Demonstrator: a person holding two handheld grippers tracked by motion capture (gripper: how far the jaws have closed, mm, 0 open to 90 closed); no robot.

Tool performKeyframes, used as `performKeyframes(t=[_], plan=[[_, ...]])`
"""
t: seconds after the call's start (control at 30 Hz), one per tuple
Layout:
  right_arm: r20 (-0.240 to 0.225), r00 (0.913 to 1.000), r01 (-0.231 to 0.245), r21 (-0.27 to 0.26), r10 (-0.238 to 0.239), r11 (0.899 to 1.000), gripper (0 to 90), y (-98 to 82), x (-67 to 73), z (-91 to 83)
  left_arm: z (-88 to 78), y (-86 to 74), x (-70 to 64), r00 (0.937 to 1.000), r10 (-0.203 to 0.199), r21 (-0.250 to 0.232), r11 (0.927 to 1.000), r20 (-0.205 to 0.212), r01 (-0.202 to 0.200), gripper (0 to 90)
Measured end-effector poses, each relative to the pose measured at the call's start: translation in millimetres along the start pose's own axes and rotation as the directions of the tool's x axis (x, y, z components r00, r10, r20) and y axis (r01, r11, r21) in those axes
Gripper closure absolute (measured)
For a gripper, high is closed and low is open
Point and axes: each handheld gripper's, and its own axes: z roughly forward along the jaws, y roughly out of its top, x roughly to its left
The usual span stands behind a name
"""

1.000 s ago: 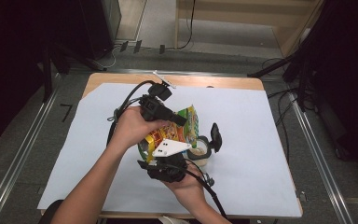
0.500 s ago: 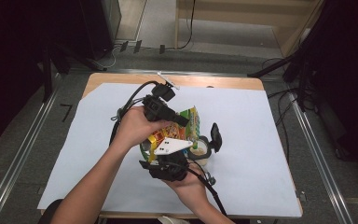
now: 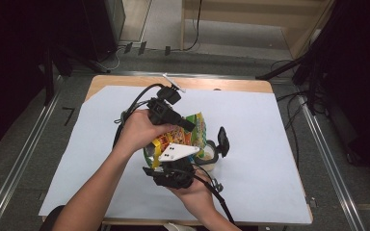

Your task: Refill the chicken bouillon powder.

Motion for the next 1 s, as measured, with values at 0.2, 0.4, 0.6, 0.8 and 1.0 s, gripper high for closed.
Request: performKeyframes(t=[0.2,0.4,0.6,0.8,1.0], plan=[[0.002,1.0,0.008,0.001,-0.008,1.0,66.2,-0.3,1.1,0.3,0.8,-0.5,1.8,0.9999,-0.009,0.005,0.9999,0.014,0.009,79.8],[0.001,1.0,0.006,-0.001,-0.006,1.0,66.3,-0.2,2.6,-0.8,1.0,-0.2,2.2,0.9996,-0.018,0.012,0.9998,0.021,0.017,79.3],[-0.001,1.0,0.005,-0.002,-0.005,1.0,66.3,-0.9,1.7,0.0,1.9,-0.5,4.4,0.9993,-0.023,0.012,0.9997,0.03,0.022,79.3],[0.004,1.0,0.006,-0.004,-0.006,1.0,66.7,-1.7,3.2,-0.1,2.1,-0.6,0.8,0.9996,-0.013,0.015,0.9998,0.026,0.012,79.5],[0.016,0.9996,0.023,-0.002,-0.023,1.0,66.8,-1.9,1.4,0.9,1.1,-0.6,-0.8,0.9999,0.002,-0.005,1.0,0.013,-0.002,79.4]])
